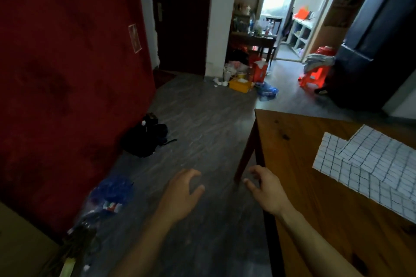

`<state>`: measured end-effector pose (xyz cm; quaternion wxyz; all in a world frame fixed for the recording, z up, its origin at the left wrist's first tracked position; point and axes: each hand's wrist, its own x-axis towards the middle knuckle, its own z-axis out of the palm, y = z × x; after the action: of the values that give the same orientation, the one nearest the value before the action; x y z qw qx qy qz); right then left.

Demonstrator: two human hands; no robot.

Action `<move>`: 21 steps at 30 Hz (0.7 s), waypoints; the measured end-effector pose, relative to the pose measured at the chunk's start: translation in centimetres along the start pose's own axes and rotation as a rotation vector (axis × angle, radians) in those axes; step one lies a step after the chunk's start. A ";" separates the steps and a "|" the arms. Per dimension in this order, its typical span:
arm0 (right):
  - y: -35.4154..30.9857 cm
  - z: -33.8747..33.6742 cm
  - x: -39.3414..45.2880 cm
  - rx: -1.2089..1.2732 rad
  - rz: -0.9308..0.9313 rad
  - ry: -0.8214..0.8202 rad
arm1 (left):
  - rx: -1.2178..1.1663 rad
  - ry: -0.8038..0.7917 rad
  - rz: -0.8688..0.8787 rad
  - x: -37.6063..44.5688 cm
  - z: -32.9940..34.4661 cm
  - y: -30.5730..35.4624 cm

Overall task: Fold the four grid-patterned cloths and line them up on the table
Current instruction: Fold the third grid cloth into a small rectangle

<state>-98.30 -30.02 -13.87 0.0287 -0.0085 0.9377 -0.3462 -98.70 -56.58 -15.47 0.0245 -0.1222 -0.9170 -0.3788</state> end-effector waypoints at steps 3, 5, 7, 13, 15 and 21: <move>-3.3 1.4 2.2 -0.010 0.034 0.042 | -0.031 0.007 0.030 3.4 -2.9 -2.4; -4.5 2.2 3.8 -0.040 0.043 0.085 | -0.053 0.010 0.038 5.4 -3.7 -3.9; -5.2 2.8 5.2 -0.039 0.051 0.114 | -0.086 0.013 0.044 7.2 -3.9 -5.2; -4.9 3.0 12.7 -0.040 0.127 0.199 | -0.115 -0.131 0.054 15.2 -2.2 -8.2; -4.3 2.8 16.8 -0.037 0.142 0.240 | -0.103 -0.157 0.061 19.2 -1.5 -9.0; -0.8 2.3 28.9 -0.003 0.199 0.363 | 0.029 -0.217 0.103 33.5 -0.3 -9.6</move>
<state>-127.04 -33.16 -16.50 -0.1066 0.1464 0.9242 -0.3363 -133.53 -56.52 -17.25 -0.0539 -0.2090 -0.9122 -0.3482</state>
